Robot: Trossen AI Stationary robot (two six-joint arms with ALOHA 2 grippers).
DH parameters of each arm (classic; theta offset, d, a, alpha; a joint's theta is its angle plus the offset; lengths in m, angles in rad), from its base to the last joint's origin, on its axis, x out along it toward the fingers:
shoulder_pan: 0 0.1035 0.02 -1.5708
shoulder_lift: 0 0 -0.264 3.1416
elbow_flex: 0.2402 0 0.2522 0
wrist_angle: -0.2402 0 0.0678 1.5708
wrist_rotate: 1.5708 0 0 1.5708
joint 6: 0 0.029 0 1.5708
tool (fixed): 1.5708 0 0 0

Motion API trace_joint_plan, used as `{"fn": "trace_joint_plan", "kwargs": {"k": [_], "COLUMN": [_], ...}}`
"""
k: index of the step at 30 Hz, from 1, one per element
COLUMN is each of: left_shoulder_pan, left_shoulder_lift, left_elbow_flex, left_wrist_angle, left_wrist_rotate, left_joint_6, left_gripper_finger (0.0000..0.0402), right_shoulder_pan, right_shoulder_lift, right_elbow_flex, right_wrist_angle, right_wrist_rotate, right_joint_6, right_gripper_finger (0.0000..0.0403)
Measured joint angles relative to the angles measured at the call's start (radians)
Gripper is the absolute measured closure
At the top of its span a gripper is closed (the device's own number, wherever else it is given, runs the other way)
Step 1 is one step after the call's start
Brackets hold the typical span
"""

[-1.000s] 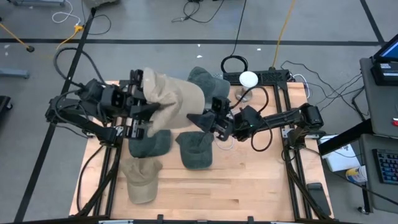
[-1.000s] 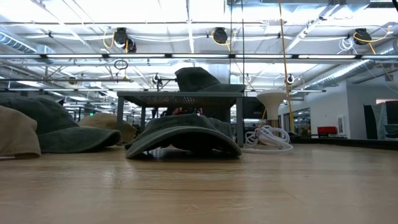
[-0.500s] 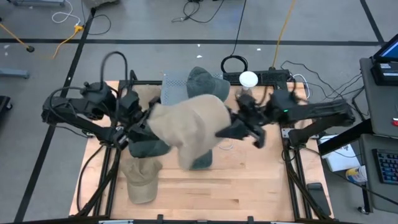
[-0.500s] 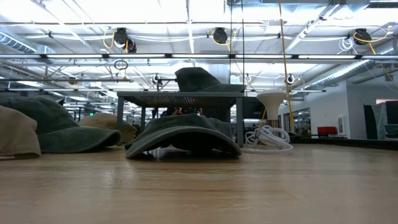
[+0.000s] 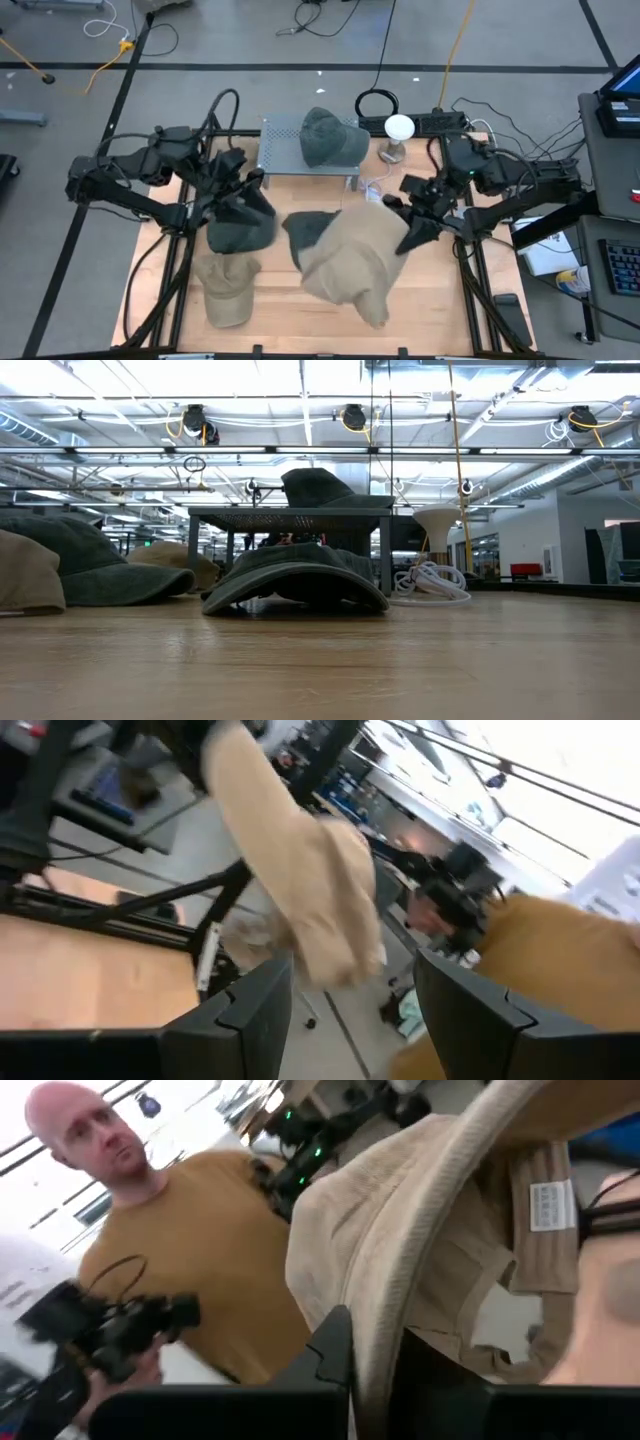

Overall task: Pick & Place hat
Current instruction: Put the right brown cap on the shelf

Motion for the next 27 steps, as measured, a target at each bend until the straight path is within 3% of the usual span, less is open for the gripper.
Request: {"fn": "trace_joint_plan", "kwargs": {"k": [8, 13, 21, 27], "left_shoulder_pan": [0.068, 0.077, 0.081, 0.081], "left_shoulder_lift": [0.142, 0.231, 0.325, 0.334], "left_elbow_flex": [0.0, 0.001, 0.0, 0.0], "left_wrist_angle": [0.156, 0.251, 0.34, 0.342], "left_wrist_rotate": [0.206, 0.332, 0.337, 0.24], "left_joint_6": [-0.109, -0.191, -0.171, 0.004], "left_gripper_finger": [0.019, 0.019, 0.019, 0.019], "right_shoulder_pan": [-0.02, -0.026, -0.032, -0.032], "right_shoulder_lift": [0.129, 0.175, 0.213, 0.212], "right_elbow_flex": [0.0, 0.0, -0.001, -0.001], "right_wrist_angle": [0.022, 0.024, 0.04, 0.091], "right_wrist_rotate": [-0.134, -0.14, -0.163, -0.192], "right_joint_6": [-0.005, -0.068, -0.085, -0.035], "right_gripper_finger": [0.0398, 0.0399, 0.0399, 0.0399]}}
